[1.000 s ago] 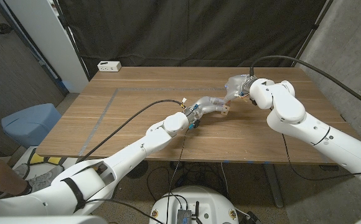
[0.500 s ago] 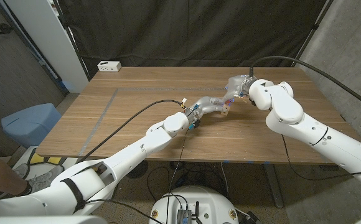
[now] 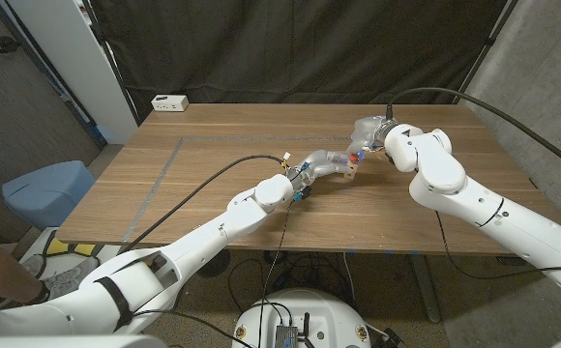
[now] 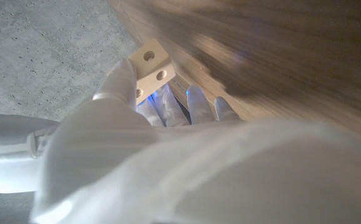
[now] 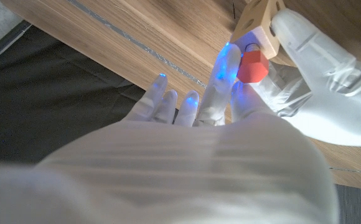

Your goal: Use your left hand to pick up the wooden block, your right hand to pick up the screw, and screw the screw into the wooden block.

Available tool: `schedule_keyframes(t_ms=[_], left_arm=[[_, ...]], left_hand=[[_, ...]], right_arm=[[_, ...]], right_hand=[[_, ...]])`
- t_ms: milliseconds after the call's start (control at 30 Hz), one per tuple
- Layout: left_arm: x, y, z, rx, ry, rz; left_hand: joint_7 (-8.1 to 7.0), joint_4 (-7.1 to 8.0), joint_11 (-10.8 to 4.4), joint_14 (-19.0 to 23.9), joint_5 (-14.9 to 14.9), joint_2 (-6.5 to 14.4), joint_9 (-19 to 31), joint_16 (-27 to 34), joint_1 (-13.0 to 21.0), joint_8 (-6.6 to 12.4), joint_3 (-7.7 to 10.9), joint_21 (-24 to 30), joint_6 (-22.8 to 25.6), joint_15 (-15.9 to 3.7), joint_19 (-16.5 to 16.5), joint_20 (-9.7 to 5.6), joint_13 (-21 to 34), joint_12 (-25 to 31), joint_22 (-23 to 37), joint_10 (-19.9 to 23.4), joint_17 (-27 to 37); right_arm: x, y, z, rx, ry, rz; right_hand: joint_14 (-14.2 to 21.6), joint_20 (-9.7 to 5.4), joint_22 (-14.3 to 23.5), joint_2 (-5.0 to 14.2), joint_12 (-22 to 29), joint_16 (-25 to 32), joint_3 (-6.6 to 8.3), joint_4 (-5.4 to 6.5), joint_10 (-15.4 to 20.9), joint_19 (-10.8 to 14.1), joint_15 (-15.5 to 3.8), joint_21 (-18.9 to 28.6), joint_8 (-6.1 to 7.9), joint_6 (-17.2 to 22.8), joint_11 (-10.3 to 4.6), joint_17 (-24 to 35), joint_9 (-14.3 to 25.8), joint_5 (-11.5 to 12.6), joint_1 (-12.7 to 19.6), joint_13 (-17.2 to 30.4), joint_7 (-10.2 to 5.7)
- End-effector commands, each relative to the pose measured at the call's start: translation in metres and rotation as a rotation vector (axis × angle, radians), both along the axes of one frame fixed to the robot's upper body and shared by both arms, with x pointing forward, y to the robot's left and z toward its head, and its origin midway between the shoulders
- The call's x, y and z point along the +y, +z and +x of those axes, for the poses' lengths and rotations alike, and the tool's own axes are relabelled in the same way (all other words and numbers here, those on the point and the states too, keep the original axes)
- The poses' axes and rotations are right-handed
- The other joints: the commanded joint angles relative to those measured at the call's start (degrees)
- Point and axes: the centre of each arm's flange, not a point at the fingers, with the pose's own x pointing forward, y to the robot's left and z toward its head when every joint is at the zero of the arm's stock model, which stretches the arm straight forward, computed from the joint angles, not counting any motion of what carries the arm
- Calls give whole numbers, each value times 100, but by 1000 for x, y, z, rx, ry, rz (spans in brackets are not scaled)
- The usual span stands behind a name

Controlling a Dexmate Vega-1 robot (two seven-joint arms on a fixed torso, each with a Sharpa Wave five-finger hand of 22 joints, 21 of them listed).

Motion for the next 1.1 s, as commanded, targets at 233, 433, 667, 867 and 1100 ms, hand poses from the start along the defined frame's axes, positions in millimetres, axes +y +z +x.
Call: schedule_keyframes(t_ms=[233, 433, 667, 867, 1100], left_arm=[[2, 0, 3, 4, 0, -1], [2, -1, 4, 7, 0, -4], [2, 0, 4, 7, -3, -3], [2, 0, 4, 7, -8, 0], [2, 0, 3, 6, -10, 1]], left_hand=[[158, 145, -2, 19, 28, 67, 26, 5, 11, 25, 173, 14, 208, -211, 31, 6, 235, 44, 19, 39, 16], [155, 146, -2, 24, 31, 65, 26, 5, 5, 31, 177, 15, 221, -211, 33, -10, 236, 47, 19, 41, 15], [175, 151, -2, 28, 33, 69, 26, 6, -5, 31, 182, 15, 223, -207, 33, -1, 236, 47, 19, 39, 15], [177, 155, 5, 26, 35, 73, 26, 4, -15, 27, 186, 15, 214, -204, 32, 3, 237, 46, 19, 32, 15], [182, 154, 15, 23, 37, 71, 26, 2, -21, 24, 191, 16, 208, -194, 33, 2, 239, 47, 19, 29, 14]], right_arm=[[4, -2, 4, -41, -29, -3], [4, 0, 2, -51, -44, -8], [3, 1, -1, -42, -47, -13], [3, 2, -3, -25, -37, -9], [4, 4, -6, -4, -12, -2]], right_hand=[[173, -21, 12, 28, -7, 65, -91, 26, 213, 107, -390, 37, 37, 235, -60, 15, -26, 18, -152, 13, -1], [157, 14, 14, -138, -80, -10, -257, 105, 208, 74, -345, 0, -95, 71, 58, -2, -49, 1, -487, 16, 25], [117, 87, 16, -262, -186, -111, -378, 175, 49, -1, -217, -36, -312, -295, 315, -6, -47, 12, -822, 25, 92], [45, 151, 17, -304, -226, -186, -457, 237, -85, -87, -130, -56, -480, -602, 487, 7, -30, 14, -1070, 34, 122], [-106, 260, 18, -332, -254, -280, -566, 266, -342, -267, 55, -80, -788, -1236, 792, 19, 5, 4, -1325, 46, 177]])
